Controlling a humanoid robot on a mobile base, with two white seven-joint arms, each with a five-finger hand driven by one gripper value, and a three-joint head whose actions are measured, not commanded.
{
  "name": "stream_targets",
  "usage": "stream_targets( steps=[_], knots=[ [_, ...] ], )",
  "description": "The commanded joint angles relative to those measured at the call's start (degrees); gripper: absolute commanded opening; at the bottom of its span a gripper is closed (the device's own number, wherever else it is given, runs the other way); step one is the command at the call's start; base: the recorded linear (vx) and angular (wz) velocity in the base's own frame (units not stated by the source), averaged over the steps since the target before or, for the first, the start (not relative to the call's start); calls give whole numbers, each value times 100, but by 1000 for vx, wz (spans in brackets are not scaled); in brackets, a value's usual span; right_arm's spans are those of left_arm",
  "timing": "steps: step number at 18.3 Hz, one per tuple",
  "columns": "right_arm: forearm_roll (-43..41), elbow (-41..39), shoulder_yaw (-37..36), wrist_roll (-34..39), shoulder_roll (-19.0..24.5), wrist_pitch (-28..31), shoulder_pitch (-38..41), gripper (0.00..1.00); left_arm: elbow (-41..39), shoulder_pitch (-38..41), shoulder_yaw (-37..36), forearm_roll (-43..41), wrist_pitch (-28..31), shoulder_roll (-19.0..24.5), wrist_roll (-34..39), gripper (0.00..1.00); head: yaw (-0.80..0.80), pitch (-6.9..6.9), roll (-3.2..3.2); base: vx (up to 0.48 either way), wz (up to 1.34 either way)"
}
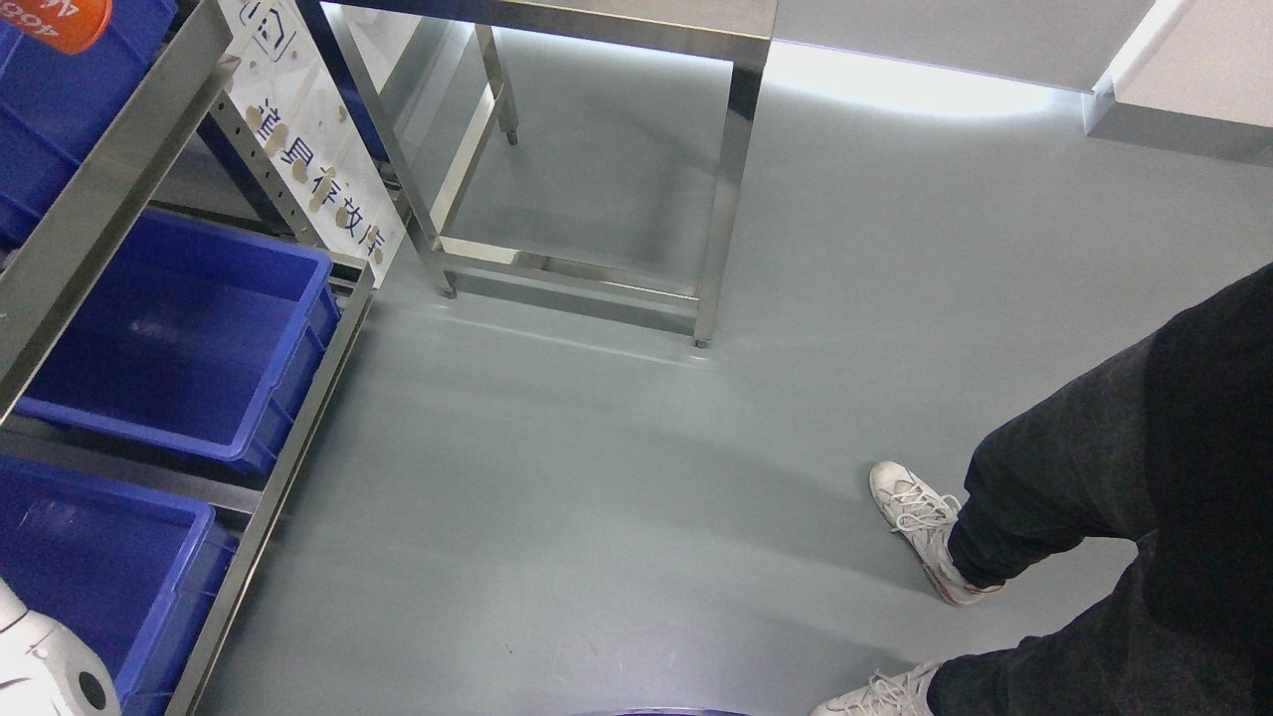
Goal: Grab orange capacitor from left shelf to right desk
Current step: 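Carry the capacitor in the left hand while turning toward the steel table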
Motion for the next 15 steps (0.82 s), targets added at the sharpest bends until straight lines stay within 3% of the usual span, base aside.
stream_targets(
  steps=[1, 15],
  knots=[
    [26, -100, -70, -5, -100, 2, 114, 100, 4, -43, -22, 0, 1, -6, 0, 5, 0, 0, 0, 225, -86],
    [26, -100, -70, -5, -100, 2, 114, 100, 240, -762, -1023, -44, 265, -366, 71, 5, 0, 0, 0, 259, -152]
  ],
)
